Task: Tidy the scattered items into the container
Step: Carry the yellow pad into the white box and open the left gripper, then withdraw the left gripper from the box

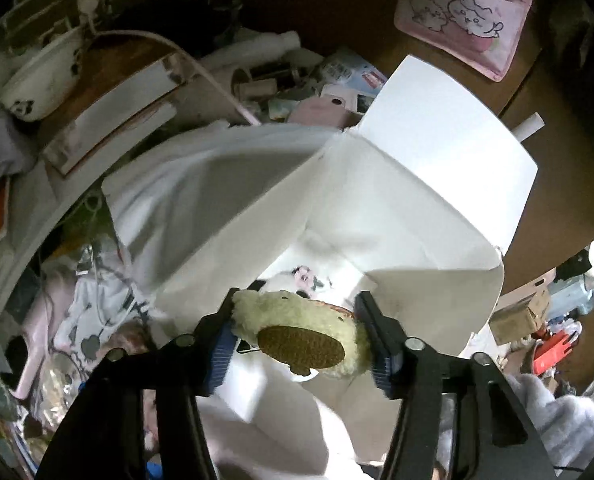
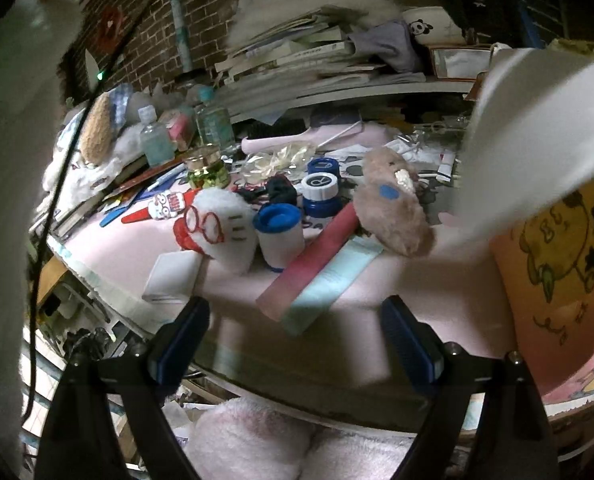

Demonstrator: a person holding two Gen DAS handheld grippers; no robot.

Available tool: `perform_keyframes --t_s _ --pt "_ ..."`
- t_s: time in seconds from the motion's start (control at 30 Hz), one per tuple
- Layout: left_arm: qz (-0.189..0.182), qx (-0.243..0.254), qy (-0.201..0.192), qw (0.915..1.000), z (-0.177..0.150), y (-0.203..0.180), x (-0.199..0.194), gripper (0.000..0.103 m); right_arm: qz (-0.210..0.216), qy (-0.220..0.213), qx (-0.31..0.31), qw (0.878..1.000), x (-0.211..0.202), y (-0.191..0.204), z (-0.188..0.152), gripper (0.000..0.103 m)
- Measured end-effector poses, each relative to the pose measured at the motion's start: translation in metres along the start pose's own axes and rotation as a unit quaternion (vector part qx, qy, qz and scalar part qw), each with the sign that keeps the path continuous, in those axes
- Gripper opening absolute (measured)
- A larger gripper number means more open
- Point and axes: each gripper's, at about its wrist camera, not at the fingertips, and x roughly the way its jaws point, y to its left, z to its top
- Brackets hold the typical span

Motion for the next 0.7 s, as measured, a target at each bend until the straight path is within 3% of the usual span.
perform_keyframes --t_s 0.2,0.3,0.4,0.53,0.6,0.7 --pt "0.019 0.015 -0.028 0.9993 0.003 0.001 -0.006 0.084 -0.001 0.0 -0.001 1.0 0.0 0.0 0.0 0.086" --pt "0.004 0.009 -0.058 0.9982 0.001 0.004 -0.02 0.087 -0.001 -0.001 0.0 1.0 0.0 0.0 0.0 0.086" --pt "0.004 0.007 -0.114 0.9934 -0.004 0.01 -0.045 0.092 -0.004 -0.004 0.003 1.0 -0.001 -0.003 0.0 0.086" --pt "0.03 0.005 -0.212 0.9767 -0.036 0.018 -0.095 0.096 -0.003 -0.012 0.011 1.0 -0.005 -0.008 -0.003 0.086" --pt "0.071 -0.009 -0.263 0.9621 -0.063 0.023 -0.119 0.097 -0.005 -0.019 0.014 1.0 -0.008 -0.009 -0.006 0.086" --pt "0.134 -0.044 -0.298 0.9441 -0.101 0.034 -0.139 0.097 -0.014 -0.027 0.016 0.999 -0.011 -0.01 -0.01 0.086"
